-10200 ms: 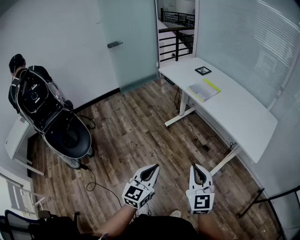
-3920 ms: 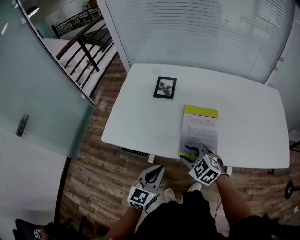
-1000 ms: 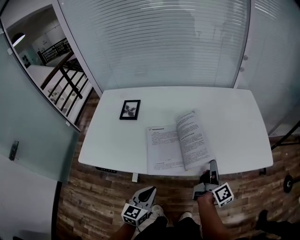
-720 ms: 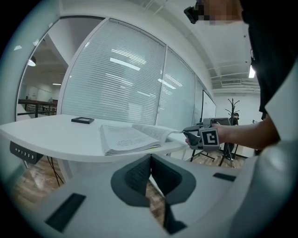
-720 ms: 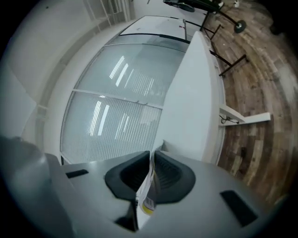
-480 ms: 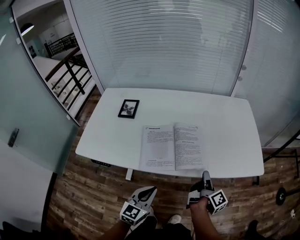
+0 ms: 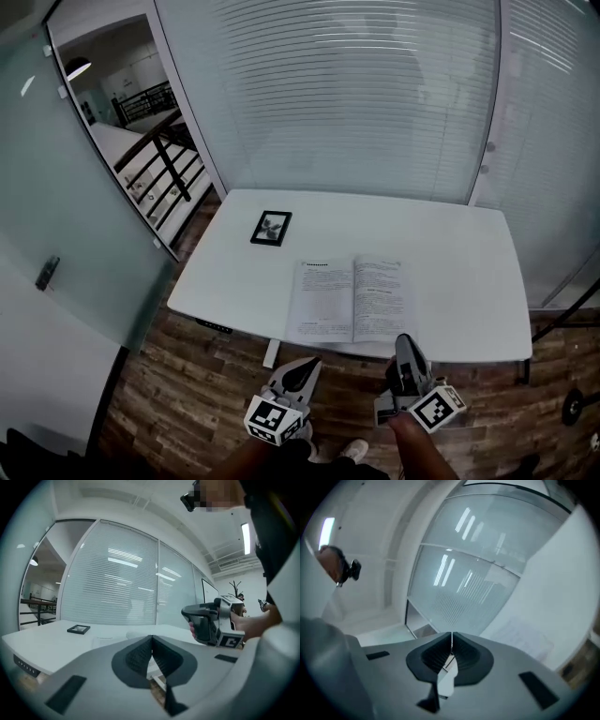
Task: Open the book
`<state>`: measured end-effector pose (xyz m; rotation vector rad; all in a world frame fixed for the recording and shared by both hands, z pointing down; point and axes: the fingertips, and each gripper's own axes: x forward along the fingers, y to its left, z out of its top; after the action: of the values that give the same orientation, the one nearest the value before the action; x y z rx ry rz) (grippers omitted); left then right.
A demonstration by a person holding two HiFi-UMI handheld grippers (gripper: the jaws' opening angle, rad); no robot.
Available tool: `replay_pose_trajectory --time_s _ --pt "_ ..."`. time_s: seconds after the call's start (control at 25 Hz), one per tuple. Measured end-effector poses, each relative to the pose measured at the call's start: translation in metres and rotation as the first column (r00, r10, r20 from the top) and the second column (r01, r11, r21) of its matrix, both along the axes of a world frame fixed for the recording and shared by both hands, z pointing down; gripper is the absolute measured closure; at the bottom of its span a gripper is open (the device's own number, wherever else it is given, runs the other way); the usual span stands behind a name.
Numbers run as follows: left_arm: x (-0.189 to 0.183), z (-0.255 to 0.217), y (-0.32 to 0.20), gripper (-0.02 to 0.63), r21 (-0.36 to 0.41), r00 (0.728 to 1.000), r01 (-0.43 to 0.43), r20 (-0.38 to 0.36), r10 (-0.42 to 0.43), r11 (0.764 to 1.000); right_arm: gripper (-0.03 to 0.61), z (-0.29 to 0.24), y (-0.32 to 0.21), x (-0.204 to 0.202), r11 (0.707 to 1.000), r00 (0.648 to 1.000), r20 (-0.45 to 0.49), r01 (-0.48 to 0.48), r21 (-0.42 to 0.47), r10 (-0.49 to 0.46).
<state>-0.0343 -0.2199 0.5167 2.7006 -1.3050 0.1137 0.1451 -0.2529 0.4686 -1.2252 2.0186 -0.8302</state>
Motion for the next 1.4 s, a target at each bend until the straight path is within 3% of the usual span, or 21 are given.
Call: replay_pose_trajectory --time_s 0.08,0.24,0.36,0.52,0.64,0.72,0.8,1.0,1.12,1.28,1.4 --pt "0.001 -0.011 -0.002 0.600 0.009 1.000 0.019 -0.020 -0.019 1.000 0.572 -0.010 0.003 -0.005 0.999 0.992 -0.128 0.009 0.043 -0.004" --pt "0.001 -0.025 0.000 0.600 0.031 1.000 -0.001 -0.021 0.002 1.000 0.572 -0.017 0.007 -0.021 0.997 0.969 -0.243 0.050 0.050 -0.036" --pt "-0.003 -0.037 0.002 0.600 0.039 0.998 -0.022 -0.053 0.024 0.999 0.572 -0.020 0.009 -0.033 0.997 0.932 -0.363 0.045 0.067 -0.018" --pt "-0.015 -0.053 -0.010 0.600 0.077 0.999 -0.011 -0.035 0.014 0.997 0.572 -0.027 0.005 -0.053 0.987 0.816 -0.577 0.074 0.146 0.024" --pt "-0.031 -0.049 -0.015 0.600 0.073 1.000 -0.007 0.016 0.005 0.997 0.572 -0.032 0.002 -0.067 0.980 0.730 -0.682 0.103 0.172 0.043" --pt "-0.037 -0.051 -0.017 0.600 0.094 0.998 -0.016 0.063 0.010 0.995 0.572 -0.040 0.001 -0.073 0.976 0.700 -0.712 0.110 0.187 0.058" --pt "-0.037 -0.062 -0.022 0.600 0.142 0.995 -0.047 0.098 0.033 0.989 0.572 -0.049 -0.001 -0.078 0.973 0.692 -0.715 0.085 0.213 0.096" --pt "-0.039 -0.063 -0.031 0.600 0.152 0.992 -0.100 0.090 0.087 0.983 0.575 -0.050 -0.003 -0.062 0.970 0.720 -0.660 -0.080 0.230 0.216" --pt "-0.040 -0.059 -0.038 0.600 0.143 0.992 -0.103 0.081 0.092 0.984 0.575 -0.051 -0.001 -0.055 0.964 0.687 -0.680 -0.123 0.237 0.256" --pt "-0.038 -0.051 -0.038 0.600 0.084 0.993 -0.117 0.014 0.116 0.990 0.575 -0.049 0.007 -0.056 0.964 0.637 -0.725 -0.129 0.234 0.262" --pt "-0.036 -0.048 -0.038 0.600 0.079 0.991 -0.133 0.015 0.132 0.988 0.575 -0.047 0.010 -0.059 0.966 0.612 -0.748 -0.127 0.225 0.255"
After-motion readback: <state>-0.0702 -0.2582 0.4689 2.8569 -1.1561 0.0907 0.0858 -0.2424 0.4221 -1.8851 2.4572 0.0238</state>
